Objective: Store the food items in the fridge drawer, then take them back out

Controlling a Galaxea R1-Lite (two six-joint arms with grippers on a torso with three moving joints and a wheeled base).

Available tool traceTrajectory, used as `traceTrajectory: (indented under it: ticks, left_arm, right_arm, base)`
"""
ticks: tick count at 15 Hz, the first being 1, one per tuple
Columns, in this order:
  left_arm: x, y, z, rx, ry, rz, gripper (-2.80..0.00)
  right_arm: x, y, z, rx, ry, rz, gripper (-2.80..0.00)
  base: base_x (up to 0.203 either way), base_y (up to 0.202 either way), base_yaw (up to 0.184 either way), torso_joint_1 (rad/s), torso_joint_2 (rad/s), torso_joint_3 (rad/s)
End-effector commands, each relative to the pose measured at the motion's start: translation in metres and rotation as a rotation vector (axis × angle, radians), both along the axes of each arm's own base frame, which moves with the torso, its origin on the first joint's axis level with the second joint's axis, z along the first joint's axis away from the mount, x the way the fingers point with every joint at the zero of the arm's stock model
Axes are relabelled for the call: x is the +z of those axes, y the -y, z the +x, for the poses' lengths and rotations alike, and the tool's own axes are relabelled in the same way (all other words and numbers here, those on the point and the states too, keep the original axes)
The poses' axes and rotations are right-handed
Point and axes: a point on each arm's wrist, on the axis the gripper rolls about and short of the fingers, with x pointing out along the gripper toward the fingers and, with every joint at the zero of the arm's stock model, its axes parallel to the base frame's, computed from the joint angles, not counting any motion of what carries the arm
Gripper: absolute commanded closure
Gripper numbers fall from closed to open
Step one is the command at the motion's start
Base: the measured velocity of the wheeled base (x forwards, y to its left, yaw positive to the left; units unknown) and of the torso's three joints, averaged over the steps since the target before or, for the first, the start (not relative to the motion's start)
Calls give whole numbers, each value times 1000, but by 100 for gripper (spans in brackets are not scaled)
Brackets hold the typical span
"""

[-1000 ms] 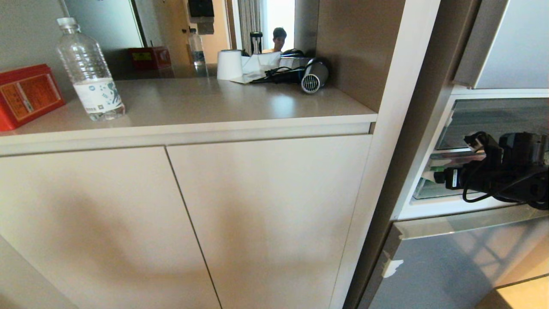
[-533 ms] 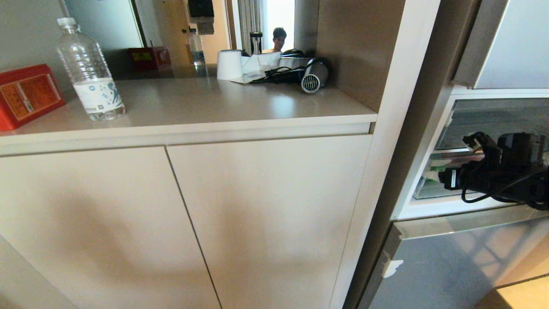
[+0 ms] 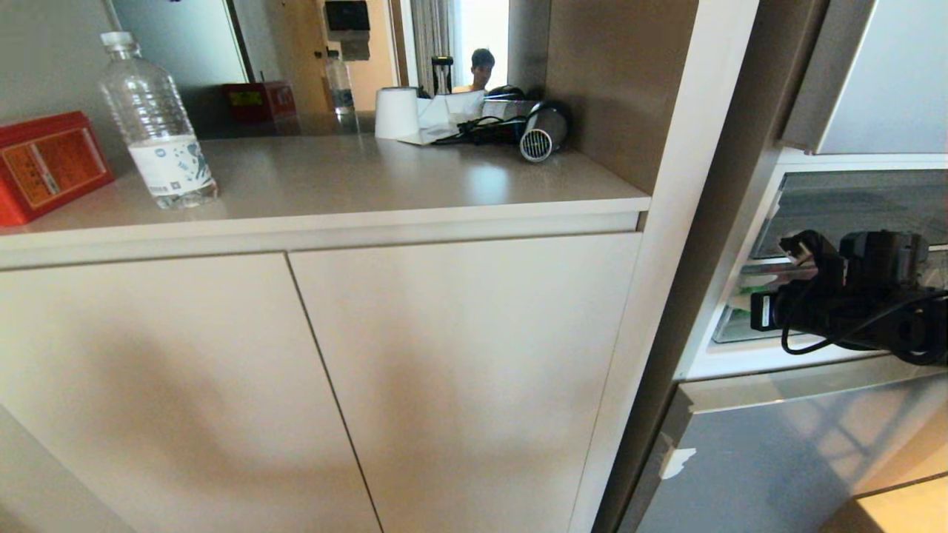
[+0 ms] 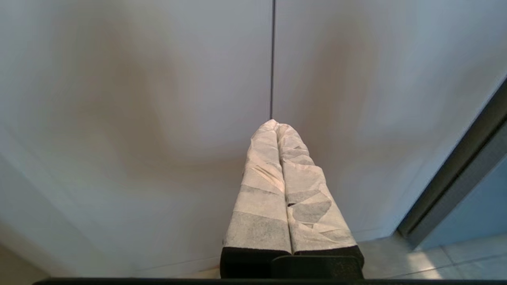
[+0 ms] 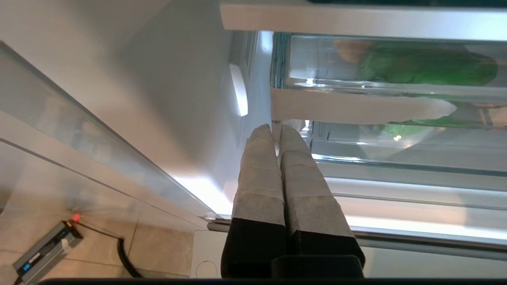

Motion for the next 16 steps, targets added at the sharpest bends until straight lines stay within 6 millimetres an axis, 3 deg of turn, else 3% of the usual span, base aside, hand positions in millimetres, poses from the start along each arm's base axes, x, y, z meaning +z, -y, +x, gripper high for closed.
traceTrajectory:
  ticks: [1,6,16]
  left_arm:
    - [0,0,0,0,-1,0,0]
    - [0,0,0,0,-2,0,0]
    - [0,0,0,0,-2,0,0]
  right_arm:
    - [-2,-4,1,15,-5,5,0]
    - [0,-4,0,9,-4,11,0]
    - [6,-11,-37,5,12,10,0]
  base:
    - [0,0,0,0,0,0]
    - [0,0,0,0,0,0]
    - [0,0,0,0,0,0]
